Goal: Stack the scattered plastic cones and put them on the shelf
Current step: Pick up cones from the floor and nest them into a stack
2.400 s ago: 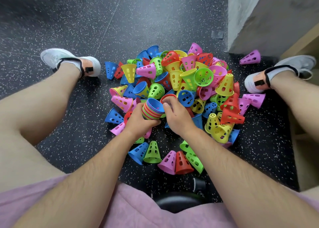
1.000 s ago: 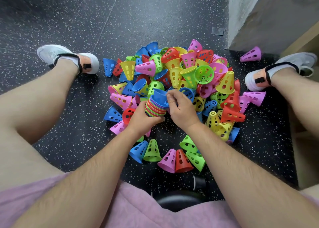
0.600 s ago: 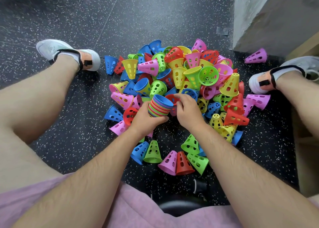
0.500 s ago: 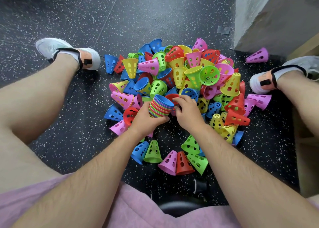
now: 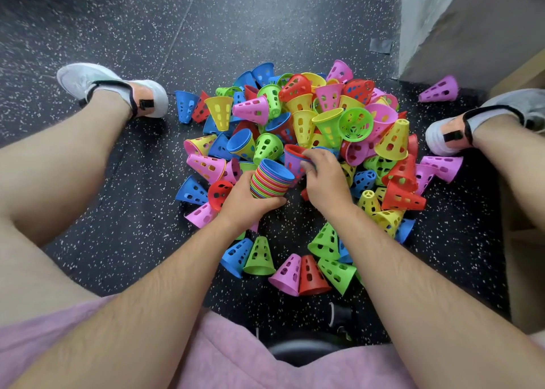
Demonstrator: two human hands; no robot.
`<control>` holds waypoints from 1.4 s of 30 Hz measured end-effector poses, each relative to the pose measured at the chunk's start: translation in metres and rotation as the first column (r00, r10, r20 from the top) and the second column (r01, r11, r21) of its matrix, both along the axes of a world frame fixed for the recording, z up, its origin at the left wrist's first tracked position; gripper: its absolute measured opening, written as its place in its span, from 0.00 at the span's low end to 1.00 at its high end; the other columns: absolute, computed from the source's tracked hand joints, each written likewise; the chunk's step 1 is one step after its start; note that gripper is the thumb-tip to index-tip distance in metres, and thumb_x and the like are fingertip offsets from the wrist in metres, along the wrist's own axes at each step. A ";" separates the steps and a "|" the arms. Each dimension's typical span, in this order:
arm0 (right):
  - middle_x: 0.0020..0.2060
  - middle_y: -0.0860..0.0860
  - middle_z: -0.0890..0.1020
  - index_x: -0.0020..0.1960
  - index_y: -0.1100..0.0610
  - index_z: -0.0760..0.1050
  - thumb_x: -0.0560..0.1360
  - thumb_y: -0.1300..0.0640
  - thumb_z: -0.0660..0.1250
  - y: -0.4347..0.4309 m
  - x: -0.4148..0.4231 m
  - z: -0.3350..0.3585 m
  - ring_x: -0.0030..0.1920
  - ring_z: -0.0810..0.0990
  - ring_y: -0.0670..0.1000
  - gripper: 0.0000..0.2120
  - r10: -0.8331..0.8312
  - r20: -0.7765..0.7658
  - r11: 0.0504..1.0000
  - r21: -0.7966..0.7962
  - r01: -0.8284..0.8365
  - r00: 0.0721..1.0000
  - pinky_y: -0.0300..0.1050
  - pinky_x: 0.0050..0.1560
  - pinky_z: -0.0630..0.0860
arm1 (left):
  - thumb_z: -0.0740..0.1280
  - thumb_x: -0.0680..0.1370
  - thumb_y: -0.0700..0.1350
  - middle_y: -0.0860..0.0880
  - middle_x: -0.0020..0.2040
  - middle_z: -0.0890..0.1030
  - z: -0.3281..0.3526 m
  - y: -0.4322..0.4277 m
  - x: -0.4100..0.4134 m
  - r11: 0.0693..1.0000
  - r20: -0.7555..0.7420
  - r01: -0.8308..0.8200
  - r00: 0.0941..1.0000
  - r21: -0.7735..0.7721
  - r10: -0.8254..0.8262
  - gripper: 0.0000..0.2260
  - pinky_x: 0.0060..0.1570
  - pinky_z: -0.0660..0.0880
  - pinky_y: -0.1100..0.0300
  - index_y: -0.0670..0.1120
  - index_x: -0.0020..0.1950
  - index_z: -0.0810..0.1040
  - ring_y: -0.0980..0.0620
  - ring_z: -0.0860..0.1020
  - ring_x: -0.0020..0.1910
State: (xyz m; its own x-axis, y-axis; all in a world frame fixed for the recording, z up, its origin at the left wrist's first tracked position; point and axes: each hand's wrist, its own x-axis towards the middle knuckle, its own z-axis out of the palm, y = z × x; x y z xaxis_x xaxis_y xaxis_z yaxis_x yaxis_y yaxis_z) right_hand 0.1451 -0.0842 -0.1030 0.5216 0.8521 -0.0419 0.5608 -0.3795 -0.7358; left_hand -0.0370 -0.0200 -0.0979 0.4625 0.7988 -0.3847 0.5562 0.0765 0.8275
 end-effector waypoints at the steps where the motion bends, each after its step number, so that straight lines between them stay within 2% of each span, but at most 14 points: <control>1: 0.60 0.55 0.77 0.65 0.58 0.77 0.82 0.58 0.62 -0.001 0.003 0.004 0.61 0.75 0.54 0.13 -0.031 -0.011 0.999 0.037 0.031 0.999 0.42 0.63 0.69 | 0.83 0.66 0.51 0.52 0.52 0.82 0.000 0.000 0.000 1.000 -0.001 0.000 1.000 -0.002 0.000 0.29 0.50 0.78 0.57 0.52 0.62 0.73 0.55 0.82 0.48; 5: 0.59 0.52 0.78 0.65 0.57 0.77 0.83 0.55 0.62 -0.003 0.012 0.023 0.58 0.75 0.50 0.13 -0.142 -0.072 0.979 0.137 0.151 0.987 0.37 0.56 0.67 | 0.83 0.67 0.50 0.52 0.52 0.81 0.004 -0.002 -0.001 1.000 -0.005 0.009 1.000 -0.009 -0.009 0.29 0.49 0.76 0.59 0.51 0.62 0.72 0.55 0.81 0.49; 8: 0.56 0.48 0.77 0.64 0.58 0.78 0.83 0.56 0.63 -0.004 0.012 0.034 0.55 0.75 0.48 0.13 -0.166 -0.100 0.961 0.208 0.184 0.981 0.36 0.56 0.68 | 0.83 0.68 0.49 0.51 0.52 0.81 0.009 -0.004 -0.001 1.000 -0.004 0.012 1.000 -0.005 -0.012 0.28 0.50 0.77 0.57 0.51 0.62 0.72 0.54 0.81 0.50; 11: 0.56 0.48 0.79 0.63 0.54 0.78 0.82 0.53 0.63 -0.006 0.009 0.039 0.55 0.77 0.49 0.12 -0.108 -0.079 0.966 0.227 0.123 0.991 0.43 0.57 0.73 | 0.83 0.68 0.48 0.50 0.52 0.81 0.012 -0.004 0.000 1.000 0.014 0.009 1.000 0.001 -0.009 0.28 0.47 0.75 0.60 0.50 0.62 0.72 0.55 0.81 0.49; 15: 0.54 0.43 0.79 0.62 0.50 0.80 0.81 0.52 0.65 -0.011 -0.007 0.044 0.53 0.74 0.41 0.11 0.041 -0.095 0.983 0.184 -0.023 0.995 0.39 0.57 0.72 | 0.83 0.67 0.46 0.50 0.52 0.82 0.016 -0.004 0.001 1.000 0.041 -0.008 0.999 0.007 0.007 0.29 0.47 0.76 0.61 0.49 0.63 0.72 0.55 0.83 0.48; 17: 0.54 0.41 0.80 0.60 0.47 0.79 0.81 0.50 0.64 -0.011 -0.016 0.043 0.56 0.76 0.43 0.10 0.123 -0.126 0.984 0.144 -0.105 0.984 0.44 0.60 0.74 | 0.83 0.67 0.46 0.50 0.51 0.83 0.018 -0.003 -0.001 1.000 0.056 -0.018 0.998 0.013 0.017 0.30 0.49 0.81 0.57 0.49 0.63 0.73 0.55 0.84 0.47; 19: 0.53 0.43 0.80 0.59 0.43 0.77 0.80 0.48 0.62 -0.008 -0.025 0.042 0.56 0.77 0.46 0.09 0.177 -0.171 0.981 0.107 -0.160 0.969 0.50 0.59 0.76 | 0.83 0.67 0.46 0.49 0.50 0.84 0.021 -0.001 -0.005 0.999 0.061 -0.036 0.998 0.024 0.034 0.27 0.48 0.82 0.57 0.49 0.61 0.73 0.55 0.84 0.45; 21: 0.55 0.43 0.79 0.60 0.40 0.74 0.80 0.46 0.61 -0.003 -0.031 0.043 0.55 0.78 0.48 0.10 0.180 -0.209 0.983 0.077 -0.168 0.961 0.52 0.57 0.77 | 0.82 0.68 0.43 0.49 0.48 0.83 0.026 0.001 -0.012 0.998 0.055 -0.048 0.997 0.039 0.045 0.24 0.45 0.82 0.60 0.52 0.57 0.73 0.55 0.84 0.43; 23: 0.56 0.44 0.79 0.62 0.42 0.73 0.81 0.46 0.59 0.003 -0.034 0.044 0.55 0.78 0.49 0.11 0.164 -0.225 0.986 0.069 -0.153 0.960 0.51 0.57 0.77 | 0.82 0.68 0.43 0.49 0.47 0.83 0.027 0.003 -0.018 0.996 0.059 -0.076 0.996 0.043 0.073 0.23 0.45 0.83 0.55 0.51 0.56 0.73 0.54 0.84 0.43; 26: 0.56 0.48 0.80 0.67 0.50 0.73 0.84 0.48 0.56 0.014 -0.037 0.041 0.56 0.77 0.48 0.15 0.105 -0.186 0.994 0.061 -0.095 0.977 0.48 0.58 0.75 | 0.82 0.67 0.45 0.48 0.47 0.83 0.029 0.010 -0.020 0.993 0.053 -0.112 0.993 0.045 0.110 0.24 0.44 0.82 0.54 0.49 0.57 0.74 0.51 0.83 0.43; 30: 0.60 0.51 0.79 0.69 0.55 0.73 0.84 0.52 0.56 0.036 -0.034 0.025 0.61 0.75 0.51 0.16 0.058 -0.115 0.998 -0.011 -0.059 0.992 0.48 0.62 0.73 | 0.81 0.67 0.43 0.48 0.46 0.83 0.029 0.022 -0.013 0.988 0.065 -0.149 0.987 0.041 0.147 0.24 0.39 0.80 0.61 0.48 0.58 0.74 0.55 0.83 0.40; 35: 0.62 0.52 0.77 0.69 0.56 0.72 0.83 0.53 0.60 0.069 -0.024 0.009 0.65 0.72 0.55 0.17 0.055 0.011 0.989 -0.140 -0.053 0.998 0.51 0.66 0.70 | 0.81 0.66 0.46 0.48 0.49 0.82 0.018 0.037 -0.006 0.978 0.053 -0.205 0.978 0.042 0.202 0.26 0.48 0.82 0.49 0.51 0.58 0.73 0.51 0.83 0.45; 38: 0.60 0.53 0.76 0.69 0.55 0.71 0.80 0.50 0.64 0.085 -0.025 0.007 0.64 0.71 0.56 0.19 0.042 0.078 0.981 -0.193 -0.026 0.996 0.54 0.63 0.72 | 0.82 0.66 0.46 0.49 0.48 0.83 0.010 0.045 -0.002 0.968 0.068 -0.248 0.967 0.042 0.245 0.25 0.47 0.81 0.50 0.52 0.57 0.73 0.51 0.83 0.45; 42: 0.62 0.56 0.74 0.70 0.54 0.68 0.77 0.49 0.68 0.101 -0.029 0.004 0.65 0.70 0.59 0.23 0.026 0.116 0.952 -0.305 0.011 0.993 0.57 0.62 0.73 | 0.82 0.66 0.43 0.50 0.48 0.83 0.009 0.051 0.002 0.955 0.101 -0.296 0.951 0.018 0.293 0.24 0.43 0.76 0.57 0.50 0.57 0.74 0.53 0.82 0.44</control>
State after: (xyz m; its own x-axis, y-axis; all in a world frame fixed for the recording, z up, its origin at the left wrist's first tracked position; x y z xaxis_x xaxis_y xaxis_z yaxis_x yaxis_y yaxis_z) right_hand 0.1159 0.0170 -0.0988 0.5322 0.8122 -0.2390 0.6399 -0.5707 -0.5146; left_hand -0.0346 0.0307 -0.0886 0.2383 0.9163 -0.3219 0.4305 0.1974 0.8807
